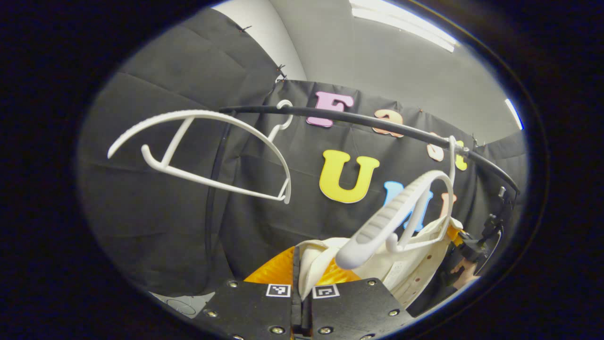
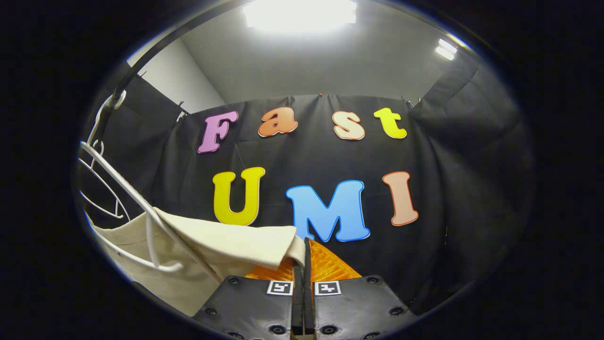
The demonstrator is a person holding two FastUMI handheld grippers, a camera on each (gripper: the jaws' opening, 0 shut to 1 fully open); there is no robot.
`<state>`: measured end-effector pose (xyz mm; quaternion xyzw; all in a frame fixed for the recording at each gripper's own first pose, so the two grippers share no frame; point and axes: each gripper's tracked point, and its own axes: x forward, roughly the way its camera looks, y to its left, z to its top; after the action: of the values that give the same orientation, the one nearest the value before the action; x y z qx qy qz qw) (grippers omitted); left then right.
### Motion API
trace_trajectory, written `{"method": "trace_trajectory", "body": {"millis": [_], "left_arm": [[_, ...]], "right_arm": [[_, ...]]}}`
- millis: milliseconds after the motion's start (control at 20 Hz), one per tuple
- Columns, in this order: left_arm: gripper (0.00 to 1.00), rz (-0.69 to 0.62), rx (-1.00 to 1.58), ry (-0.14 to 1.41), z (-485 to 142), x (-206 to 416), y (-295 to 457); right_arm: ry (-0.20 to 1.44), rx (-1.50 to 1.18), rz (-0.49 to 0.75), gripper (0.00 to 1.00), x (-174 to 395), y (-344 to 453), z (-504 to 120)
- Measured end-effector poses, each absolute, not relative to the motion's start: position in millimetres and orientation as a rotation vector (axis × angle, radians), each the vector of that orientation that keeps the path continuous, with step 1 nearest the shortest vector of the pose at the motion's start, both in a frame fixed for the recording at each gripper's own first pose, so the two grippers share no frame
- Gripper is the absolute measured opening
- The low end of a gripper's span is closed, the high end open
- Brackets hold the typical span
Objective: Grasp the clothes on the hanger with both hands and then place them into the laundry hamper below.
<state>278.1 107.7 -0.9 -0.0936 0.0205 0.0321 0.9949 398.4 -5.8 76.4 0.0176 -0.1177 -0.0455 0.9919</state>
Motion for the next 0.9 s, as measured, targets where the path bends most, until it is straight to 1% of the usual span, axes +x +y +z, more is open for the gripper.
{"method": "trace_trajectory", "body": {"millis": [100,150,200,250,350,400,450,600,900], "left_arm": [[0.02,0.049,-0.182,0.08,-25,286,101],[0.02,0.047,-0.191,0.106,-37,291,99],[0.02,0.054,-0.201,0.13,-52,298,98],[0.02,0.067,-0.211,0.147,-63,300,98],[0.02,0.096,-0.211,0.168,-80,296,91],[0.02,0.11,-0.193,0.179,-86,292,87],[0.02,0.127,-0.166,0.192,-90,286,88],[0.02,0.179,-0.128,0.201,-97,262,92],[0.01,0.291,-0.15,0.194,-103,204,104]], "right_arm": [[-0.17,0.036,-0.104,0.02,411,-17,47],[-0.13,0.039,-0.103,0.0,414,-21,32],[-0.095,0.04,-0.097,0.0,415,-24,18],[-0.074,0.036,-0.092,0.02,413,-27,8],[-0.056,0.016,-0.081,0.02,405,-32,-5],[-0.054,0.006,-0.074,0.0,402,-33,-9],[-0.051,-0.001,-0.06,0.02,396,-33,-14],[-0.023,-0.016,-0.003,0.02,380,-29,-30],[0.081,0.002,0.12,0.02,334,-16,-61]]}}
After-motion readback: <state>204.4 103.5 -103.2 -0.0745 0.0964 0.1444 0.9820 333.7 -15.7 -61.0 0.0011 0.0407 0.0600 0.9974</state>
